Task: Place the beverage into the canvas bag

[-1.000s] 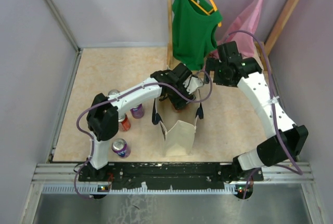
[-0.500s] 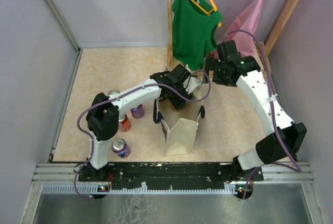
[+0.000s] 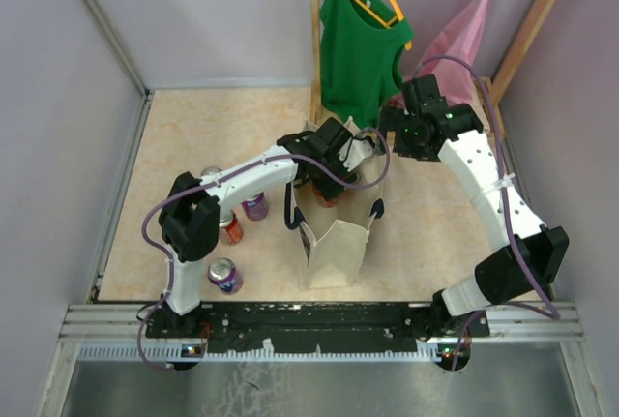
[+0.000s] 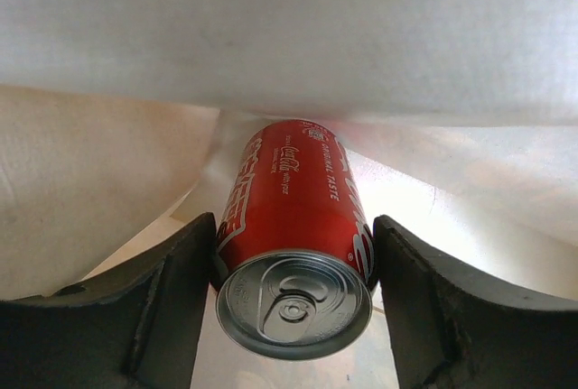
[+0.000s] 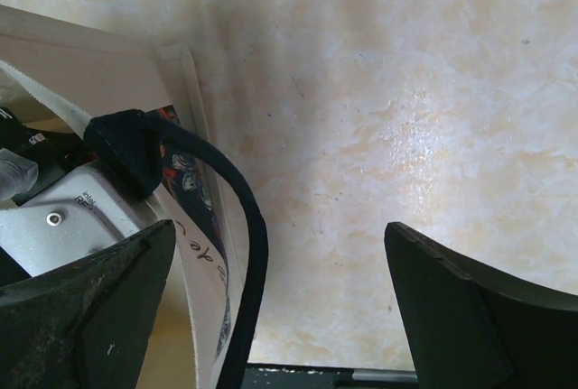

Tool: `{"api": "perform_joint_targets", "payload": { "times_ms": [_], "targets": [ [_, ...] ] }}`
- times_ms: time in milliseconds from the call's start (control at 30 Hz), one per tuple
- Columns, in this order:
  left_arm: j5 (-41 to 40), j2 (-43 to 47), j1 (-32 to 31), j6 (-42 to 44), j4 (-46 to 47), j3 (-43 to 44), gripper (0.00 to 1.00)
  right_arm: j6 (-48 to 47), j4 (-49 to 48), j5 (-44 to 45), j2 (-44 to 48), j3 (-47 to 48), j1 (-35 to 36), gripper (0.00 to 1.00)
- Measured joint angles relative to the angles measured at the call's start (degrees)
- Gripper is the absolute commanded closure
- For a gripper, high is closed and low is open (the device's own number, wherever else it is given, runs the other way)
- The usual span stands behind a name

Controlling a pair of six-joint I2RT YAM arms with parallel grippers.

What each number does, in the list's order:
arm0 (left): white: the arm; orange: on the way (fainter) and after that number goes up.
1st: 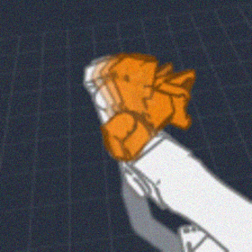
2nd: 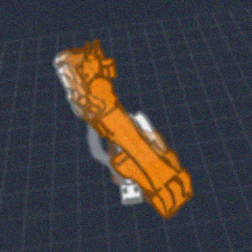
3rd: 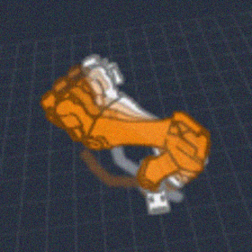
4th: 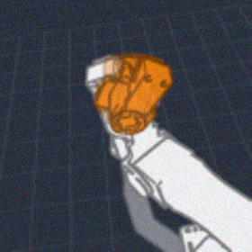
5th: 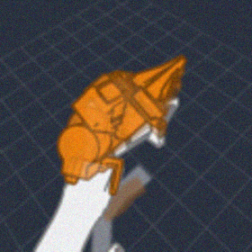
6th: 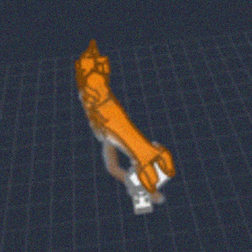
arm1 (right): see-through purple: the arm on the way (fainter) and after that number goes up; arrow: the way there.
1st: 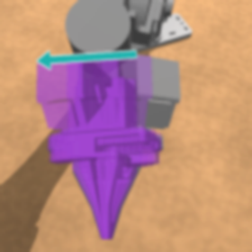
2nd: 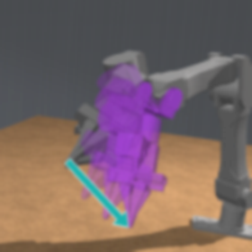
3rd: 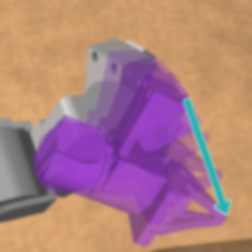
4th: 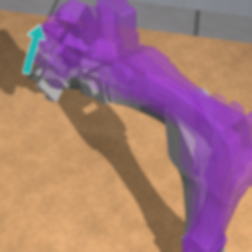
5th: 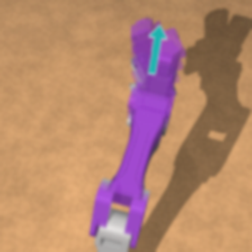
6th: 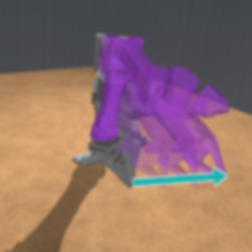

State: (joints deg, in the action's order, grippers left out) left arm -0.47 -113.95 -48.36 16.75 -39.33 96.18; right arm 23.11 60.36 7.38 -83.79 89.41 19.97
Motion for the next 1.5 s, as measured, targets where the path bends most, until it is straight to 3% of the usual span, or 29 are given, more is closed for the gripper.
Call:
{"api": "perform_joint_targets", "payload": {
  "times_ms": [133, 333, 433, 1267, 1333, 1433, 1500],
  "targets": [
    [0.02, 0.15, 0.04, 0.02, -0.04, -0.15, 0.49, 0.00, -0.57, -0.26, -0.13, 0.00, 0.00, 0.01],
    [0.90, 0.50, 0.15, 0.02, -0.07, -0.57, 0.94, 0.00, -0.92, -0.85, -0.28, 0.00, 0.00, 0.01],
    [1.42, 0.50, 0.15, 0.02, -0.07, -0.57, 1.00, 0.00, -0.96, -0.98, -0.28, 0.00, 0.00, 0.01],
    [6.69, -1.68, 0.90, 1.22, -1.27, 3.56, 1.00, 0.00, -1.40, -0.55, -0.39, 0.00, -0.17, 0.01],
    [6.82, -1.75, 0.90, 1.31, -1.27, 3.56, 0.89, 0.00, -1.36, -0.52, -0.39, 0.00, -0.20, 0.01],
    [6.95, -1.79, 0.90, 1.36, -1.36, 3.56, 0.57, -0.02, -1.33, -0.52, -0.39, 0.00, -0.24, 0.01],
    [6.97, -1.79, 0.90, 1.36, -1.40, 3.56, 0.42, -0.02, -1.33, -0.52, -0.44, 0.00, -0.24, 0.01]
  ]
}}
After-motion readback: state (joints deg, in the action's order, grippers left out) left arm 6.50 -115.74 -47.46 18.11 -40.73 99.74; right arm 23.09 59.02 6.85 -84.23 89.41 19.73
